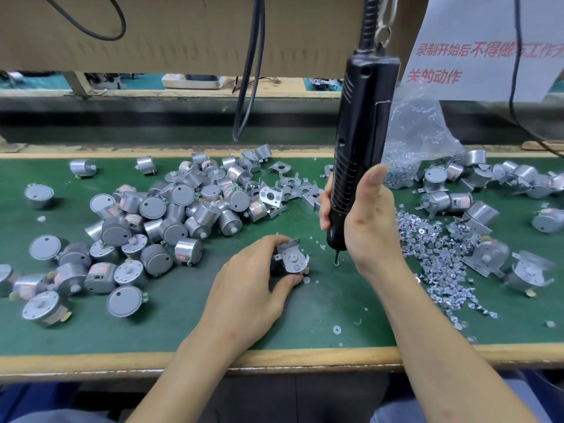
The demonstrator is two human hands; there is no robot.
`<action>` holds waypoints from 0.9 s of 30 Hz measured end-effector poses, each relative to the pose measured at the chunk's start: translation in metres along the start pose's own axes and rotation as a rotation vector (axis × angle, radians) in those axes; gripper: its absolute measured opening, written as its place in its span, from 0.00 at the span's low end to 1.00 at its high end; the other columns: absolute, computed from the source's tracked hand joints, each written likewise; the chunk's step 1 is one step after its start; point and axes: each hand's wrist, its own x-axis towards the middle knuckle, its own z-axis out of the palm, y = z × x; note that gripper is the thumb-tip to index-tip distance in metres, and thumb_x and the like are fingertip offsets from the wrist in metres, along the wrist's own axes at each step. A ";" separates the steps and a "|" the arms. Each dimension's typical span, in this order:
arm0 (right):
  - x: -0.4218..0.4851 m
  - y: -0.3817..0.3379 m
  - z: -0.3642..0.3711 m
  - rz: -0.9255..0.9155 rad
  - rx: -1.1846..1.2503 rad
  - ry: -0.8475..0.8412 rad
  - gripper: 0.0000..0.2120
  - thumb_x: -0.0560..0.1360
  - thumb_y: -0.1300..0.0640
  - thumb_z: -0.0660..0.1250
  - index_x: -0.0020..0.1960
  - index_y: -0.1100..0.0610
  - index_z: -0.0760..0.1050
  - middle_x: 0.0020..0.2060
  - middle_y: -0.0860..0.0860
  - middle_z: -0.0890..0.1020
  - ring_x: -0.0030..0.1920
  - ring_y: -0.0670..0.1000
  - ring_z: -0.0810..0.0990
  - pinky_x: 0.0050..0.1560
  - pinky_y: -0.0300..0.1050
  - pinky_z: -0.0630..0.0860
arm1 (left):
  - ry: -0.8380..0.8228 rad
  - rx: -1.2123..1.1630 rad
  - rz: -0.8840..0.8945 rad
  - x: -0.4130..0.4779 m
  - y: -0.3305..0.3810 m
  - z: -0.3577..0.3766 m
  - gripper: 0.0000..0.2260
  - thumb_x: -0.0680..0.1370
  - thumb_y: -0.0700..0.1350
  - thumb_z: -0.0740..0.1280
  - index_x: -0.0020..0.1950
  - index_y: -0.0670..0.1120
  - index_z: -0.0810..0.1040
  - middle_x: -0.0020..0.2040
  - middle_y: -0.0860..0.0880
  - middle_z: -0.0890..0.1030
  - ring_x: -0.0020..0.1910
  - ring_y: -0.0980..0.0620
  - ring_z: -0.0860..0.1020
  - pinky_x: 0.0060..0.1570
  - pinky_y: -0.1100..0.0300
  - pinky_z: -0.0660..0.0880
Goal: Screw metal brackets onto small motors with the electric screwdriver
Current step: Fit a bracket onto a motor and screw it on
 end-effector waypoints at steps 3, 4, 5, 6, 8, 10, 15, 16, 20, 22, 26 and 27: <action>-0.001 0.000 0.001 -0.003 -0.002 -0.014 0.34 0.64 0.17 0.51 0.34 0.46 0.76 0.28 0.49 0.77 0.27 0.50 0.75 0.33 0.46 0.74 | -0.005 0.002 0.002 0.000 0.000 0.000 0.20 0.74 0.53 0.74 0.63 0.56 0.73 0.39 0.70 0.69 0.42 0.63 0.67 0.40 0.66 0.64; -0.001 -0.001 0.001 -0.006 0.004 -0.011 0.34 0.64 0.17 0.51 0.34 0.46 0.76 0.28 0.49 0.77 0.27 0.50 0.75 0.33 0.46 0.74 | -0.007 0.000 0.003 0.000 0.001 -0.001 0.20 0.74 0.53 0.74 0.63 0.56 0.73 0.39 0.70 0.69 0.42 0.63 0.67 0.41 0.66 0.64; -0.001 -0.001 0.000 -0.008 0.012 -0.006 0.33 0.64 0.17 0.52 0.34 0.46 0.76 0.28 0.49 0.77 0.27 0.50 0.75 0.33 0.46 0.74 | -0.008 -0.003 0.003 0.000 0.001 -0.001 0.20 0.74 0.53 0.74 0.63 0.57 0.73 0.39 0.69 0.70 0.42 0.63 0.67 0.41 0.65 0.64; -0.001 -0.001 -0.001 -0.007 0.019 -0.001 0.33 0.64 0.17 0.52 0.34 0.46 0.76 0.28 0.49 0.77 0.27 0.50 0.74 0.33 0.45 0.74 | -0.007 -0.005 0.002 0.000 0.001 -0.001 0.20 0.74 0.53 0.74 0.63 0.57 0.73 0.39 0.69 0.70 0.42 0.63 0.67 0.41 0.65 0.65; 0.000 -0.002 -0.002 -0.008 0.023 0.009 0.33 0.64 0.17 0.52 0.34 0.45 0.76 0.28 0.49 0.77 0.27 0.51 0.74 0.33 0.44 0.74 | -0.008 -0.007 0.004 0.000 0.001 -0.001 0.19 0.74 0.53 0.73 0.63 0.57 0.73 0.38 0.68 0.70 0.42 0.63 0.67 0.40 0.67 0.64; 0.000 -0.002 -0.003 -0.010 0.026 0.015 0.33 0.64 0.17 0.51 0.34 0.46 0.76 0.28 0.49 0.77 0.27 0.51 0.75 0.33 0.45 0.74 | -0.010 -0.005 0.003 0.000 0.001 -0.001 0.19 0.74 0.53 0.73 0.63 0.56 0.73 0.38 0.68 0.70 0.42 0.63 0.67 0.40 0.68 0.63; 0.000 -0.002 -0.002 -0.013 0.020 0.014 0.34 0.65 0.17 0.51 0.35 0.46 0.77 0.28 0.49 0.77 0.27 0.51 0.75 0.34 0.45 0.74 | -0.011 -0.002 0.001 0.000 0.000 -0.001 0.19 0.74 0.53 0.74 0.63 0.56 0.73 0.38 0.70 0.69 0.41 0.64 0.66 0.39 0.72 0.63; 0.000 -0.002 -0.003 -0.014 0.023 0.015 0.33 0.65 0.17 0.52 0.35 0.46 0.77 0.28 0.49 0.77 0.27 0.51 0.75 0.33 0.45 0.74 | -0.011 -0.001 -0.001 0.000 0.000 -0.001 0.20 0.74 0.53 0.74 0.63 0.56 0.73 0.38 0.69 0.69 0.41 0.64 0.66 0.39 0.72 0.63; 0.000 -0.003 -0.003 -0.025 0.035 0.024 0.33 0.65 0.18 0.52 0.35 0.45 0.77 0.28 0.49 0.77 0.27 0.51 0.75 0.33 0.44 0.74 | -0.016 -0.001 0.001 0.000 0.001 -0.001 0.20 0.74 0.53 0.73 0.63 0.56 0.73 0.38 0.70 0.69 0.41 0.63 0.67 0.39 0.72 0.63; 0.000 -0.003 -0.003 -0.021 0.028 0.027 0.33 0.65 0.18 0.52 0.35 0.45 0.76 0.28 0.49 0.77 0.27 0.51 0.75 0.33 0.45 0.75 | -0.018 -0.002 0.002 0.000 0.001 -0.001 0.19 0.74 0.53 0.73 0.63 0.56 0.73 0.38 0.69 0.69 0.41 0.63 0.66 0.39 0.71 0.63; 0.000 -0.003 -0.004 -0.004 0.021 0.024 0.34 0.64 0.17 0.52 0.35 0.46 0.76 0.28 0.49 0.77 0.27 0.52 0.75 0.33 0.45 0.75 | -0.020 -0.008 -0.001 0.000 0.001 -0.002 0.19 0.74 0.53 0.74 0.63 0.56 0.73 0.37 0.69 0.69 0.42 0.63 0.67 0.39 0.73 0.63; 0.000 -0.003 -0.003 -0.002 0.022 0.021 0.34 0.64 0.17 0.52 0.35 0.46 0.76 0.28 0.49 0.77 0.27 0.52 0.75 0.33 0.46 0.75 | -0.021 -0.010 -0.001 0.000 0.001 -0.002 0.19 0.74 0.53 0.74 0.63 0.56 0.73 0.37 0.69 0.69 0.42 0.62 0.67 0.39 0.73 0.64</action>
